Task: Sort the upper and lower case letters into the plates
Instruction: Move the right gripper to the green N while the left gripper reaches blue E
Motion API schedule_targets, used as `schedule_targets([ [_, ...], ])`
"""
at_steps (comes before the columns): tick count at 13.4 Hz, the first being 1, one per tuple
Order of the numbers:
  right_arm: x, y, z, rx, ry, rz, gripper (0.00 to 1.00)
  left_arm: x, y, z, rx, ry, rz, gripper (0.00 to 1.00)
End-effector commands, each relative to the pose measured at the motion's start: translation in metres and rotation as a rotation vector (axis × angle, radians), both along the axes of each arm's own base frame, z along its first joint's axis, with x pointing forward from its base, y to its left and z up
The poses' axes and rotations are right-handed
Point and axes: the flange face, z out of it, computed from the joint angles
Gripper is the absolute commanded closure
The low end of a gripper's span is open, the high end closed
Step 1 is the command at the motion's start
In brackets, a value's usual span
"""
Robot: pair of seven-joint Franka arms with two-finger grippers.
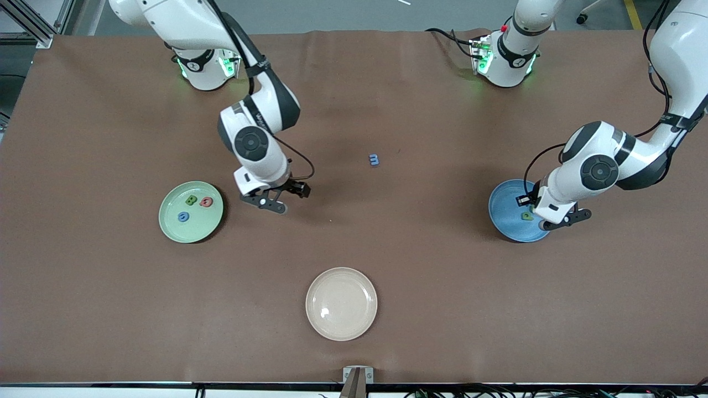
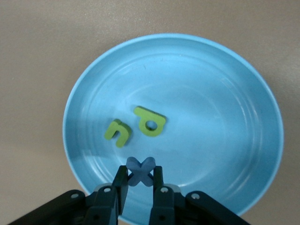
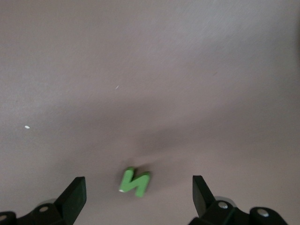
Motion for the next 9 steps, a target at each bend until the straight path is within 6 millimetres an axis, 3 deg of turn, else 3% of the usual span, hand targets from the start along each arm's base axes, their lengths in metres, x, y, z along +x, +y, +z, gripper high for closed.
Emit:
schedule_targets([
  [1,-0.003,0.002,-0.019,-0.008,-0.009,-0.094,0.00,-0.004,0.002,-0.014,-0.010,-0.013,-0.033,0.89],
  [6,-0.015,0.006,-0.032,-0.022,-0.004,-0.190,0.03,-0.012,0.006,-0.030,-0.011,0.011,-0.035,0.84],
  [7,-0.014,0.005,-0.032,-0.020,-0.010,-0.238,0.04,-0.011,0.006,-0.029,-0.008,0.010,-0.037,0.69],
  [8,-0.017,0.004,-0.036,-0.021,-0.016,-0.288,0.06,-0.010,0.006,-0.027,-0.005,0.006,-0.039,0.28],
  [9,-0.019,0.004,-0.038,-0.018,-0.024,-0.339,0.07,-0.009,0.004,-0.022,0.000,-0.003,-0.040,0.04],
])
